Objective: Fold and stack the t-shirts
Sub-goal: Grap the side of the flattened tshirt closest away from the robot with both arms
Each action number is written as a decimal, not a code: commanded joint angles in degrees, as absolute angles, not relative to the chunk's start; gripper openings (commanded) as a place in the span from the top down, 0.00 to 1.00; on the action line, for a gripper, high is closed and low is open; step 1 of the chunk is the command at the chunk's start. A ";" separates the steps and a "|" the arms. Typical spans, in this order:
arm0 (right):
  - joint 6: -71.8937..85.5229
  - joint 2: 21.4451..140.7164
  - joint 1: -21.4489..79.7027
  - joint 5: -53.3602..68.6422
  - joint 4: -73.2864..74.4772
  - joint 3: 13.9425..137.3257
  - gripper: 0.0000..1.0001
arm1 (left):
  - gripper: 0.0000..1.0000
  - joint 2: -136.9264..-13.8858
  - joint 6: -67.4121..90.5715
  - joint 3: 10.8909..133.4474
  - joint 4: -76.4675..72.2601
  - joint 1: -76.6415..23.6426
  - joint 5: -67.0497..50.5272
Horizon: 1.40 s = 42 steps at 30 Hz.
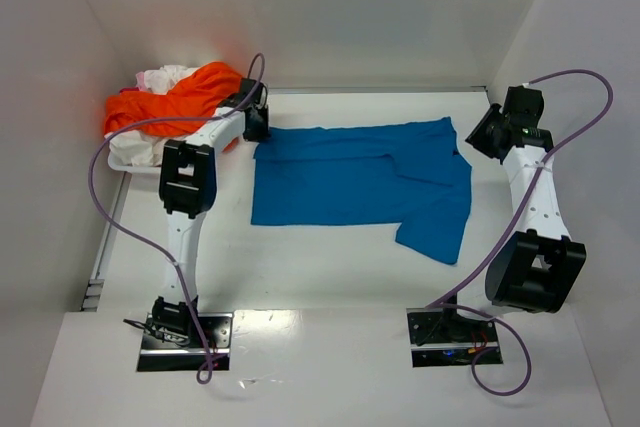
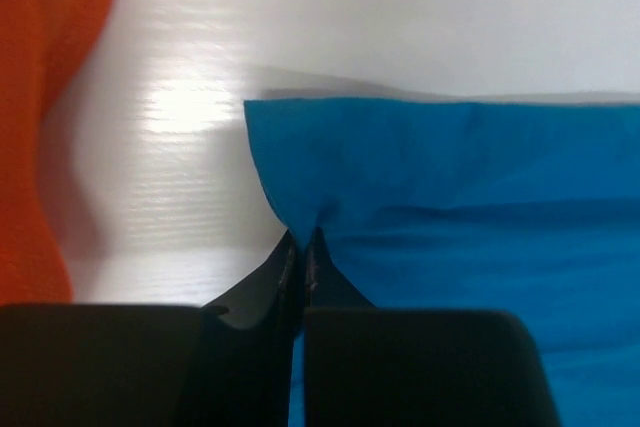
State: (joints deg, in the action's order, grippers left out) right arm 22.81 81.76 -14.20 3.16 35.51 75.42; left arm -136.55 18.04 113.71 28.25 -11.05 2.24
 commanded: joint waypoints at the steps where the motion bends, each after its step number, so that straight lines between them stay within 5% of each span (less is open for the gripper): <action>1: 22.15 79.37 -14.59 2.11 35.95 75.23 0.65 | 1.00 -139.74 19.94 118.63 32.24 -10.11 10.89; 20: 22.15 79.37 -14.59 2.11 34.90 73.65 0.64 | 0.95 -147.21 18.11 132.71 37.43 -5.80 14.94; 26: 22.15 79.37 -14.59 2.64 34.89 71.99 0.64 | 0.87 -148.36 18.11 136.14 38.94 -5.80 13.62; 28: 22.15 79.37 -14.59 2.64 34.37 71.98 0.64 | 0.79 -146.96 18.11 135.36 38.94 -5.80 12.83; 29: 22.15 79.37 -14.59 2.64 34.37 71.37 0.64 | 0.64 -146.26 18.11 135.35 38.94 -5.80 12.22; 32: 21.62 79.37 -14.59 3.16 34.37 70.23 0.61 | 0.49 -142.31 17.58 131.06 37.36 -5.80 10.73; 35: 21.62 79.37 -14.59 3.69 33.84 69.62 0.56 | 0.20 -136.77 17.58 125.71 35.68 -5.80 9.06; 42: 21.09 77.87 -12.57 3.69 32.61 64.87 0.40 | 0.01 -118.94 16.35 109.97 30.77 -8.17 9.31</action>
